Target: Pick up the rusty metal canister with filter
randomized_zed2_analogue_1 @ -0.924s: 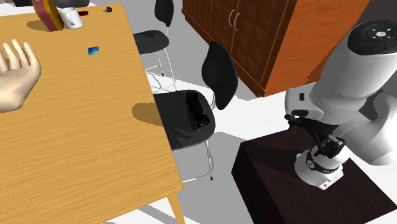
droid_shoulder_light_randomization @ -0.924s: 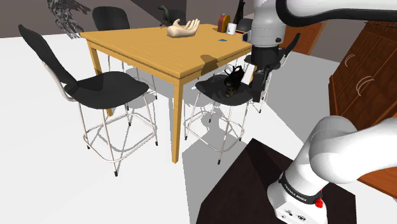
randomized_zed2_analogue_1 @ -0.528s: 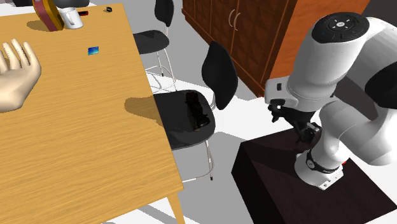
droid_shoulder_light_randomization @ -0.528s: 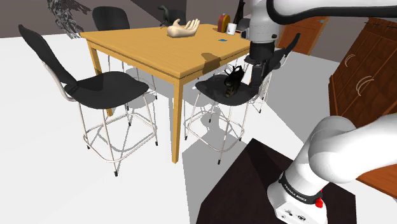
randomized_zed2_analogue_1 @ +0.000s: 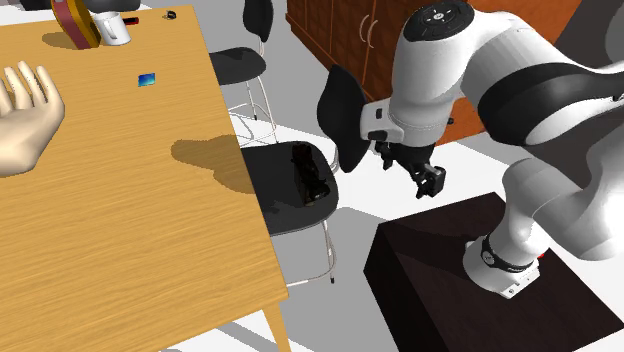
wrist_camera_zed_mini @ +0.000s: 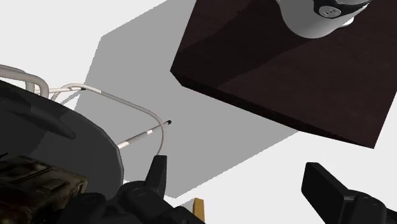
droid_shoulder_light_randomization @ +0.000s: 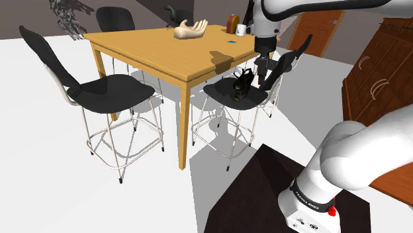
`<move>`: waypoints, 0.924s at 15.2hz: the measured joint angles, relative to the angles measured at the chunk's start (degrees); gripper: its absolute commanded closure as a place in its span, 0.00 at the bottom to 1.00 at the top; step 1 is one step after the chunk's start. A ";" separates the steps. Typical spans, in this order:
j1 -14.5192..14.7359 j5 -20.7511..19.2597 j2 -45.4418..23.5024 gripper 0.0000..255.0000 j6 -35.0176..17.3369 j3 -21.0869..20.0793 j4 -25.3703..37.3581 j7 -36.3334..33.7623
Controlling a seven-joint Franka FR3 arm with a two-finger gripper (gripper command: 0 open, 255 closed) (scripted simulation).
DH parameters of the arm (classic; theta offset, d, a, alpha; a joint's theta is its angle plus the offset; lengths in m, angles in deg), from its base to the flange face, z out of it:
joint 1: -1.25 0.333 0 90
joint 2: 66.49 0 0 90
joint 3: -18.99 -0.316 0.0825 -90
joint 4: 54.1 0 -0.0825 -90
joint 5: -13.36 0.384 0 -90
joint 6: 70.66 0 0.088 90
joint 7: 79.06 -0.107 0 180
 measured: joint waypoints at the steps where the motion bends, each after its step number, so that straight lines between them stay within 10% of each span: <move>1: -0.32 -0.77 -1.61 0.00 -0.49 1.16 1.34 1.84; 14: -2.79 -1.32 -27.11 0.00 -4.05 10.71 26.12 22.26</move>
